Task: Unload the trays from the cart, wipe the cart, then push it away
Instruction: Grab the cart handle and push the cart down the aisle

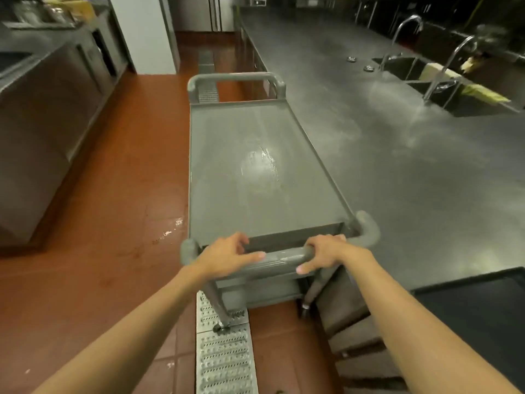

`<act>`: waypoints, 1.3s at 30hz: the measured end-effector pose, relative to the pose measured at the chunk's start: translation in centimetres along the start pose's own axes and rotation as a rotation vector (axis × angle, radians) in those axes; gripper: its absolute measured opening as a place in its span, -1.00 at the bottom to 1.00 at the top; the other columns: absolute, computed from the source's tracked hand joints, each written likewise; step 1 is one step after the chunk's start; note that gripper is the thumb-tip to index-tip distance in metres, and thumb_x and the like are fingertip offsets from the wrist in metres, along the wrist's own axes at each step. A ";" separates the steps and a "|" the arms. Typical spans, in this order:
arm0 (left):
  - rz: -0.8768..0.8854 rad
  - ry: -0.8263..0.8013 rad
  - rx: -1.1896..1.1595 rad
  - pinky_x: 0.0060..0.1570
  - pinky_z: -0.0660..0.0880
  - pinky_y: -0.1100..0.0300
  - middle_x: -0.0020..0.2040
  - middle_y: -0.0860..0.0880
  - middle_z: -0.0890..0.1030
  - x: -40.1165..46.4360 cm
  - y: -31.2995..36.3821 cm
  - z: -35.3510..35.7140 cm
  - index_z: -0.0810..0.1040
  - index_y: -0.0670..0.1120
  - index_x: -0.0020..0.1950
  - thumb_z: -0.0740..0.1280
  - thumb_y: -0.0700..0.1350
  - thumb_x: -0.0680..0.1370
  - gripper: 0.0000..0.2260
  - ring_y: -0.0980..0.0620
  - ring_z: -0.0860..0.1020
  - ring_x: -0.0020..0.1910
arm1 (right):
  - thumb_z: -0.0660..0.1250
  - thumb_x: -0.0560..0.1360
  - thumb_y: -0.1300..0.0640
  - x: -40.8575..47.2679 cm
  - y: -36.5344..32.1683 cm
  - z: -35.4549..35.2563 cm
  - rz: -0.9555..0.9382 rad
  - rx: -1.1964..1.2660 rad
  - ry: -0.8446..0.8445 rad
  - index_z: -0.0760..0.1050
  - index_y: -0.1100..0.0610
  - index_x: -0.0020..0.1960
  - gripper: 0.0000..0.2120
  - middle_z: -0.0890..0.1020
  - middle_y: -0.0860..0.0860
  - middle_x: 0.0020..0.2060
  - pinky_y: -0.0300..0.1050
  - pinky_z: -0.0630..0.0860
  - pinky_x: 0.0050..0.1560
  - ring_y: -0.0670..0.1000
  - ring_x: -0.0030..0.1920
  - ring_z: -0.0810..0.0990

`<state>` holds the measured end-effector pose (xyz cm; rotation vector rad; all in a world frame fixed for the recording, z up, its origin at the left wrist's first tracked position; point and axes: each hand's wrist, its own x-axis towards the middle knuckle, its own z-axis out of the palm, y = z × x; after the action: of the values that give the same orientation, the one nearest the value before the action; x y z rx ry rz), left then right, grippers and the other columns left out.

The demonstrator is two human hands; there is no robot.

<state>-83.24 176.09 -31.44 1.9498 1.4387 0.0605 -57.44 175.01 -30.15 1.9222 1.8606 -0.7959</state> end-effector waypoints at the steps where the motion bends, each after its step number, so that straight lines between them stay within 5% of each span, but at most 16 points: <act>1: -0.008 -0.076 0.177 0.12 0.48 0.04 0.15 -0.01 0.60 0.5 -0.1 1.2 0.43 0.00 0.30 0.28 0.46 0.36 -0.30 -0.06 0.56 0.15 | 0.47 0.29 -0.37 0.9 0.5 0.4 -0.008 -0.135 -0.026 0.49 0.01 0.28 -0.30 0.62 0.00 0.21 0.10 0.33 0.28 0.12 0.29 0.52; 4: 0.020 -0.065 0.539 -0.03 0.52 0.02 0.05 -0.05 0.64 1.7 -0.5 3.3 0.47 0.00 0.17 0.28 0.40 0.36 -0.42 -0.12 0.61 0.02 | 0.47 0.30 -0.21 2.0 1.4 0.7 -0.082 -0.261 0.084 0.57 0.00 0.11 -0.54 0.67 0.03 0.05 0.02 0.53 0.09 0.13 0.13 0.63; 7: 0.015 -0.018 0.569 -0.16 0.48 0.09 -0.04 -0.06 0.66 2.1 -0.1 3.2 0.54 -0.01 0.03 0.30 0.15 0.40 -0.68 -0.11 0.62 -0.08 | 0.36 0.33 -0.17 2.2 2.2 0.9 -0.168 -0.345 0.210 0.58 -0.01 0.00 -0.66 0.69 0.03 -0.04 -0.07 0.44 -0.13 0.15 0.03 0.66; 10: -0.018 -0.020 0.555 -0.22 0.44 0.11 -0.14 -0.05 0.63 1.8 0.4 2.5 0.50 0.01 -0.11 0.29 0.08 0.38 -0.81 -0.10 0.55 -0.23 | 0.31 0.35 -0.18 2.6 2.5 1.2 -0.243 -0.378 0.275 0.57 0.01 -0.07 -0.69 0.69 0.03 -0.13 -0.02 0.46 -0.14 0.15 -0.06 0.67; 16: -0.077 -0.067 0.554 -0.23 0.47 0.11 -0.26 0.01 0.52 1.7 -0.8 0.6 0.42 0.00 -0.21 0.26 0.28 0.33 -0.66 -0.06 0.51 -0.29 | 0.26 0.39 -0.16 3.8 0.7 1.3 -0.334 -0.426 0.319 0.58 0.03 -0.09 -0.70 0.70 0.05 -0.15 -0.02 0.42 -0.17 0.15 -0.11 0.67; 20: -0.097 -0.071 0.546 -0.25 0.43 0.12 -0.19 -0.04 0.61 1.0 -2.6 0.1 0.51 -0.04 -0.12 0.07 0.42 0.13 -0.37 -0.09 0.55 -0.26 | 0.25 0.39 -0.15 4.2 -1.1 2.0 -0.357 -0.453 0.345 0.60 0.03 -0.07 -0.69 0.70 0.07 -0.15 -0.03 0.42 -0.18 0.15 -0.11 0.68; 24: -0.114 -0.074 0.574 -0.14 0.55 0.06 -0.08 -0.08 0.67 0.0 -4.9 -1.2 0.55 -0.03 -0.05 0.23 0.21 0.37 -0.64 -0.10 0.60 -0.19 | 0.22 0.41 -0.19 4.7 -3.5 2.7 -0.354 -0.440 0.346 0.61 0.02 -0.04 -0.65 0.69 0.04 -0.17 -0.03 0.48 -0.17 0.10 -0.16 0.67; 29: -0.118 -0.109 0.585 -0.20 0.52 0.08 -0.10 -0.08 0.67 -1.5 -8.3 -4.0 0.56 -0.06 -0.09 0.30 0.33 0.30 -0.52 -0.14 0.64 -0.15 | 0.24 0.41 -0.19 4.7 -8.4 2.9 -0.358 -0.430 0.343 0.58 0.04 -0.09 -0.67 0.70 0.03 -0.17 -0.05 0.48 -0.19 0.10 -0.16 0.67; 33: -0.087 -0.084 0.578 -0.23 0.53 0.09 -0.12 -0.07 0.66 -2.4 -12.8 -6.4 0.48 -0.02 -0.18 0.30 0.17 0.33 -0.73 -0.11 0.58 -0.24 | 0.25 0.41 -0.18 5.3 -13.5 3.0 -0.366 -0.461 0.358 0.60 0.05 -0.06 -0.66 0.71 0.07 -0.12 -0.03 0.43 -0.17 0.14 -0.09 0.68; 39: -0.020 -0.066 0.599 -0.16 0.55 0.07 -0.08 -0.08 0.67 -3.1 -21.2 -12.3 0.53 -0.01 -0.14 0.27 0.03 0.35 -0.82 -0.14 0.64 -0.13 | 0.24 0.36 -0.18 7.3 -23.2 2.7 -0.290 -0.429 0.348 0.58 0.05 -0.11 -0.66 0.71 0.08 -0.14 -0.03 0.43 -0.18 0.16 -0.10 0.67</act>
<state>-107.02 182.51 -32.88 2.3752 1.5484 -0.4925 -80.93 180.98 -33.69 1.6112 2.3202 -0.1077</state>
